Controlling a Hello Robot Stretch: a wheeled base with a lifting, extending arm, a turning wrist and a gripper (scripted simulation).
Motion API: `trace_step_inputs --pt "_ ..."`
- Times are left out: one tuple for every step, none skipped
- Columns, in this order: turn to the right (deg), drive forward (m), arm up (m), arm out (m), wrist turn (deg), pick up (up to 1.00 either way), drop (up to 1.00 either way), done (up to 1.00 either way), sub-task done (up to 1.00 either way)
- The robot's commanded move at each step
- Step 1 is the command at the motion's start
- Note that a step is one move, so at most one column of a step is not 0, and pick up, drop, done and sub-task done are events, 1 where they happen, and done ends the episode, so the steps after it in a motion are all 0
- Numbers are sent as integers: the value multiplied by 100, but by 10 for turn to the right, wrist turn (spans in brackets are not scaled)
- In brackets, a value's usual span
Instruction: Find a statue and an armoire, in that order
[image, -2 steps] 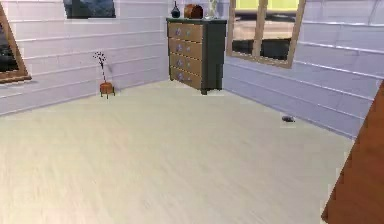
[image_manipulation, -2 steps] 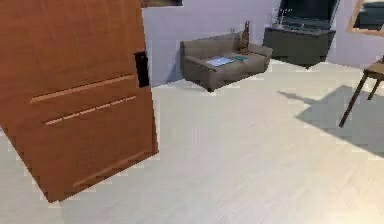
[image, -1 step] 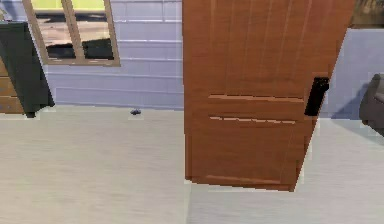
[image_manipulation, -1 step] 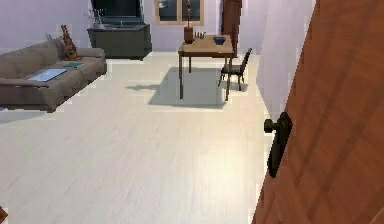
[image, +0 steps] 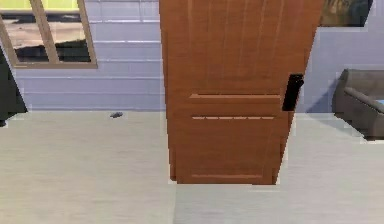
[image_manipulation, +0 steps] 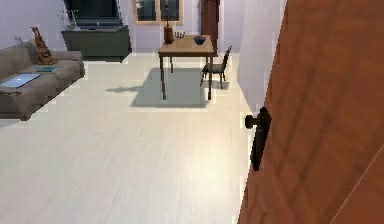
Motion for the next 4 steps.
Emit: trace_step_inputs --pt "0 30 0 0 0 0 0 0 0" --pt "-450 0 0 0 0 0 0 0 0" --pt "-240 0 0 0 0 0 0 0 0" --pt "0 45 0 0 0 0 0 0 0"
